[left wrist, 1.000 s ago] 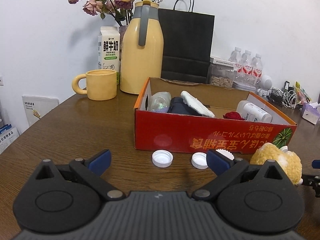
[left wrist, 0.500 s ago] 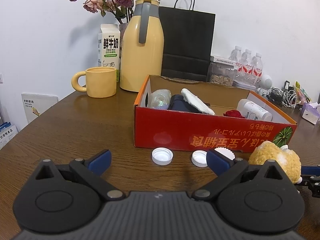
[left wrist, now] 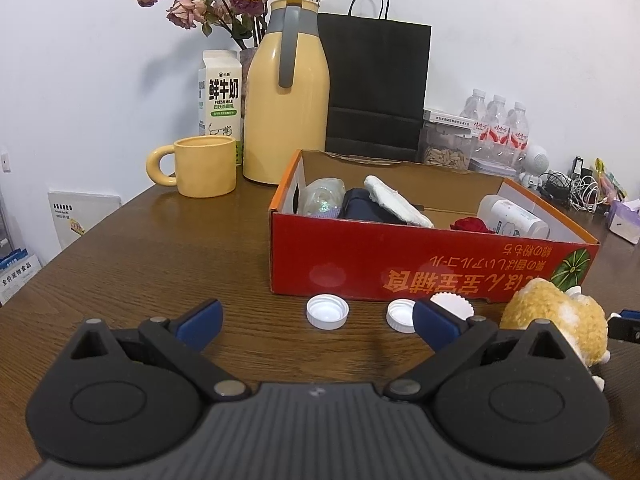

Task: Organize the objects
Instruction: 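Grasp the yellow-and-white plush toy with the left tool while the right tool grasps a white cap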

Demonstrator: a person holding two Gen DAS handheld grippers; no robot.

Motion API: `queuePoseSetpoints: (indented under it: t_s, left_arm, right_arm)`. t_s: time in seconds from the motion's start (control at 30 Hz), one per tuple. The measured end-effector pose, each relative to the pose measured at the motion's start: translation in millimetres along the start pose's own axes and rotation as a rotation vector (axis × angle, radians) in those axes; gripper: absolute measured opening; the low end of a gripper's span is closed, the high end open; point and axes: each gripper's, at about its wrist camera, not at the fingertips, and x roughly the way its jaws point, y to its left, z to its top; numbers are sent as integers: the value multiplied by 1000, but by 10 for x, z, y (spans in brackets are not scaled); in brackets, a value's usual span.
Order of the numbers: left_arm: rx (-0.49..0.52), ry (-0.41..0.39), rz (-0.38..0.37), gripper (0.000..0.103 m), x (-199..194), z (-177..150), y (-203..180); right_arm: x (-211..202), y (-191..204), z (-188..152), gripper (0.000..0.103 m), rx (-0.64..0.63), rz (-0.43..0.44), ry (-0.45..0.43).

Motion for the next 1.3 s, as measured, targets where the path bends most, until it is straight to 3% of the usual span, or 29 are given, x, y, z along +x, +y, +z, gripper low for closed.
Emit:
queuePoseSetpoints:
  t_s: [0.1, 0.37, 0.57, 0.97, 1.03, 1.17, 1.3]
  left_arm:
    - [0, 9, -24, 103, -52, 10, -56]
    - [49, 28, -182, 103, -165, 55, -480]
    - [134, 122, -255, 103, -83, 52, -844]
    - [249, 207, -212, 102, 41, -65, -1212]
    - [260, 210, -217, 93, 34, -91, -1244]
    - [265, 219, -215, 62, 42, -141, -1277]
    - [249, 179, -226, 55, -42, -143, -1252]
  right_arm:
    - [-25, 1, 0, 27, 1, -4, -21]
    - [-99, 8, -5, 27, 0, -12, -71]
    - [-142, -10, -16, 28, 4, -7, -95]
    - [-218, -20, -38, 27, 9, 27, -140]
    - [-228, -21, -40, 28, 9, 32, -144]
    - [-239, -28, -45, 27, 11, 42, -150]
    - [-243, -27, -51, 27, 14, 46, -154]
